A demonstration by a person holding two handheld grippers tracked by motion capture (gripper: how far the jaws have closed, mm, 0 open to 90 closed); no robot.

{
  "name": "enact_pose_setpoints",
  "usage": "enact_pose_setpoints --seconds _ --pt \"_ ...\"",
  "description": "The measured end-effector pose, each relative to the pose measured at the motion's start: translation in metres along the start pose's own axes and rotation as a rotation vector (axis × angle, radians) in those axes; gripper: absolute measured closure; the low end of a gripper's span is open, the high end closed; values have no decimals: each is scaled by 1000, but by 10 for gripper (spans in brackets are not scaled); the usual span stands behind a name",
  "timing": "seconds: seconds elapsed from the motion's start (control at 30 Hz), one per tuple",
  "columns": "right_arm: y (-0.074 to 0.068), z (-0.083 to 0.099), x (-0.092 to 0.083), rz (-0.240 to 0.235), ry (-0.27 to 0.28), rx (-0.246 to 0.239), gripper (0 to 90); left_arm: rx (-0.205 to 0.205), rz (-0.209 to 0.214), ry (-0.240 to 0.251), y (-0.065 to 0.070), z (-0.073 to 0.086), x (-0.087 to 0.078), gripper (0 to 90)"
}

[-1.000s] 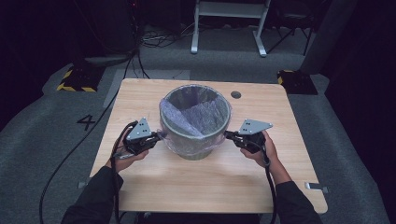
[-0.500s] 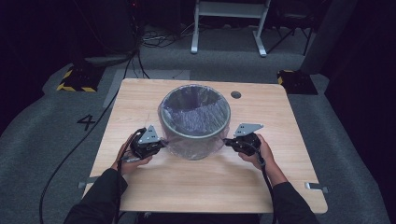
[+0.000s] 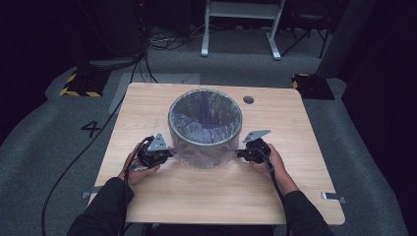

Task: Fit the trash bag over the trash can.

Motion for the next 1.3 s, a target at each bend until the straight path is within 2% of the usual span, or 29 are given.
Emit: enact_pose_setpoints --seconds 0.07,0.23,0.3,0.37,0.43,0.47,0.5,0.53,0.6,0.63,0.73,0.83,0.9,1.17,1.3 --pt "2 1 3 14 -16 7 900 -11 -4 -1 -2 2 1 889" --pt "6 2 5 13 -2 44 900 -37 -19 5 -4 7 2 807" --pt "6 3 3 12 8 46 900 -55 -30 16 -5 8 -1 689" --pt "8 6 1 14 14 57 900 -68 -11 39 -3 8 -6 638" --pt "12 8 -4 19 36 74 900 -87 -39 44 0 9 -11 453" --pt "14 9 -6 20 44 87 900 -99 -13 48 1 10 -13 393" --pt "17 11 -9 25 51 94 868 -110 8 47 4 12 -14 336" --pt "19 12 -11 32 62 103 800 -121 9 44 6 15 -15 286" --pt "23 15 -18 29 78 124 791 -132 7 19 10 19 -16 178" --pt "25 17 -21 25 87 124 761 -134 -2 13 13 21 -17 151" --pt "28 23 -32 12 122 133 693 -141 -14 8 19 27 -20 159" --pt "31 26 -43 5 154 138 537 -145 -20 3 24 32 -23 155" --pt "33 25 -50 20 168 143 440 -144 -20 -9 26 36 -23 156" --pt "37 6 -86 55 286 149 271 -155 -16 -53 36 46 -19 157" --pt "37 -12 -106 55 345 126 239 -148 -7 -67 41 47 -17 156"
Point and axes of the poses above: each handheld gripper's, and its own axes: x roughly forward along the jaws, z roughly out of its underside, y roughly to its right, the point moved 3 cm from there along x, roughly forward along the jaws, and after that the axes turned 14 degrees about z, right-handed, at the moved point
